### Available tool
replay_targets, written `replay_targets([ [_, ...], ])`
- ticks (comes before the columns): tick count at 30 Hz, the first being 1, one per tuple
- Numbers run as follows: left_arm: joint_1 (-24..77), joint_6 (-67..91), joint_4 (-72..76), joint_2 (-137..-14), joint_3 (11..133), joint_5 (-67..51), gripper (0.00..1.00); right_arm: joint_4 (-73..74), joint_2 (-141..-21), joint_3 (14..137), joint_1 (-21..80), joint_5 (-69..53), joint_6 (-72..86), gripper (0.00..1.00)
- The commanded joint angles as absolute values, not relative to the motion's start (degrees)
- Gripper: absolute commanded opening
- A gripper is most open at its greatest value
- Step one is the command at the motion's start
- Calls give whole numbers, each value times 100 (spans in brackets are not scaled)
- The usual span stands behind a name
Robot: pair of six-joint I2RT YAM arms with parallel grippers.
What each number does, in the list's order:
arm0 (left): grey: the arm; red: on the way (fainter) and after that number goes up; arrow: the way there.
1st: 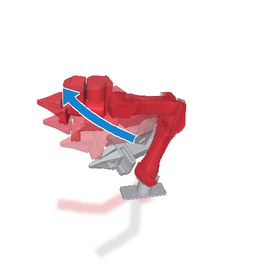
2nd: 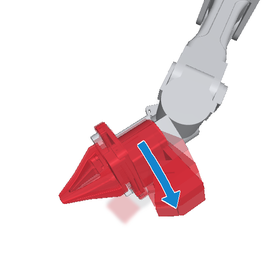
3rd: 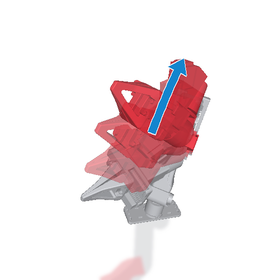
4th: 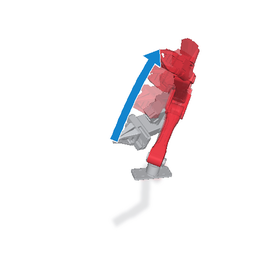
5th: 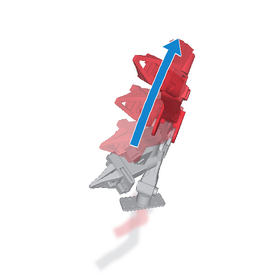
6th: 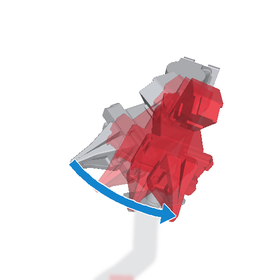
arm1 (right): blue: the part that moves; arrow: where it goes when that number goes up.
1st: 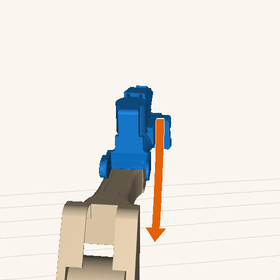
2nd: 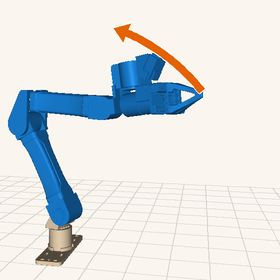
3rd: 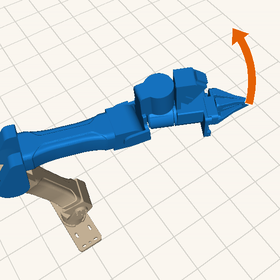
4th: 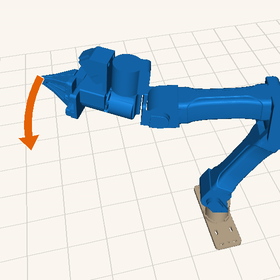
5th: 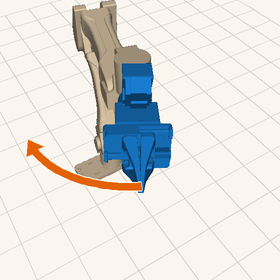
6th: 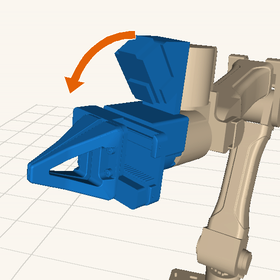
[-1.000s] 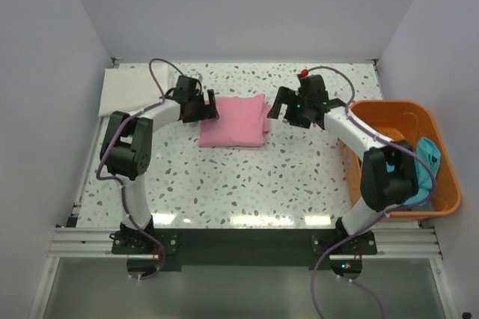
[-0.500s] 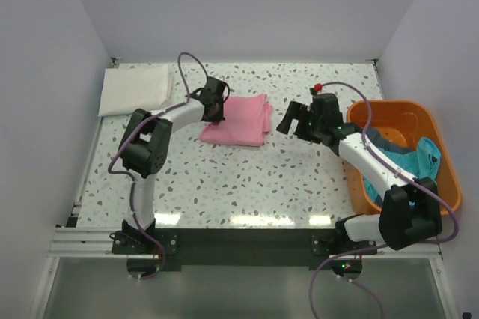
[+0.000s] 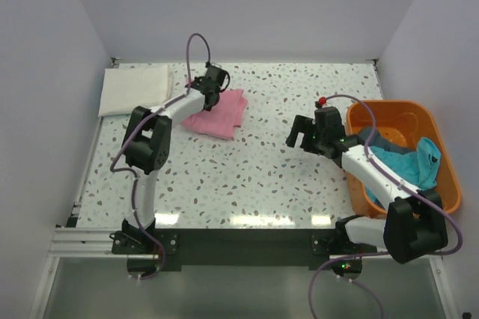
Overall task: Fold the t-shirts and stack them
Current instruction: Neatly place the folded tshirt to the corner
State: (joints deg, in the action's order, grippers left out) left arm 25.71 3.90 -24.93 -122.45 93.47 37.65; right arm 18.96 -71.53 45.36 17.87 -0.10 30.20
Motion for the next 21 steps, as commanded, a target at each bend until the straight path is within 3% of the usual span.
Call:
replay_targets([
  [1,2120,-623,-2180,-11786,9913,4491,0,1872,-7031,4483,1784,298,2865,99],
  [12,1213,-2108,-1283,-11189,10221,4685,0,1863,-7347,4526,1784,431,2839,99],
  [21,730,-2171,-1388,-10916,10827,3798,0,1881,-7348,4535,1784,448,2848,99],
])
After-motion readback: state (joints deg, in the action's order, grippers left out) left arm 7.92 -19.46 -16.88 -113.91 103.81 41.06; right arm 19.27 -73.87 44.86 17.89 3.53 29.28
